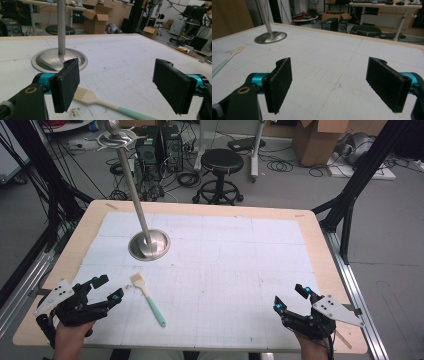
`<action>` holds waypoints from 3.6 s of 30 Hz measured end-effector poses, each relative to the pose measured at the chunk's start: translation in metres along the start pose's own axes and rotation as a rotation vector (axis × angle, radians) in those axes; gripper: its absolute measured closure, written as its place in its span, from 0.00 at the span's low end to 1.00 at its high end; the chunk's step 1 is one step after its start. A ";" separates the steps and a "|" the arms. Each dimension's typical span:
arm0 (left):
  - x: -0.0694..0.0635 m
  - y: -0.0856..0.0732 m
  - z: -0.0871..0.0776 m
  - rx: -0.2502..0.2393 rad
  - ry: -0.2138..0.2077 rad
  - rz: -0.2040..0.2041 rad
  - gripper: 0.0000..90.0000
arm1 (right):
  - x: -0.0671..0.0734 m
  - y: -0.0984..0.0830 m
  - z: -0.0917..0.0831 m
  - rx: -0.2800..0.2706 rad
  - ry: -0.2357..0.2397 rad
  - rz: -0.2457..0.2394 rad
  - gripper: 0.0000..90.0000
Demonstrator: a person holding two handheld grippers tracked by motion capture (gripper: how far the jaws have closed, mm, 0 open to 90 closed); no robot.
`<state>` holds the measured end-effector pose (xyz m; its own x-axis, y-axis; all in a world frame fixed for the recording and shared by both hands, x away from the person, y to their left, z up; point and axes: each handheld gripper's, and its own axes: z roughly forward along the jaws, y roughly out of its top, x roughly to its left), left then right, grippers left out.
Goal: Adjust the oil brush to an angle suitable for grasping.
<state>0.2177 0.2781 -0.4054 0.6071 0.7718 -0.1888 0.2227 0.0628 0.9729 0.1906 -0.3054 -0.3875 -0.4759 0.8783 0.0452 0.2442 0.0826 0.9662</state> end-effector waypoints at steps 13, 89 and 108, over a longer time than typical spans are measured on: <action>-0.007 0.001 0.008 0.008 -0.066 0.007 0.23 | -0.001 -0.001 -0.001 0.012 -0.008 0.000 0.22; -0.022 -0.036 0.029 0.632 0.007 0.015 0.99 | 0.000 -0.005 0.007 0.063 -0.003 0.003 0.22; 0.052 -0.023 0.005 0.599 0.281 -0.087 0.99 | -0.004 -0.006 0.005 0.049 -0.009 0.040 0.22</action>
<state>0.2478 0.3138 -0.4382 0.3636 0.9206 -0.1427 0.6965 -0.1669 0.6979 0.1953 -0.3066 -0.3949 -0.4576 0.8855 0.0806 0.3037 0.0705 0.9501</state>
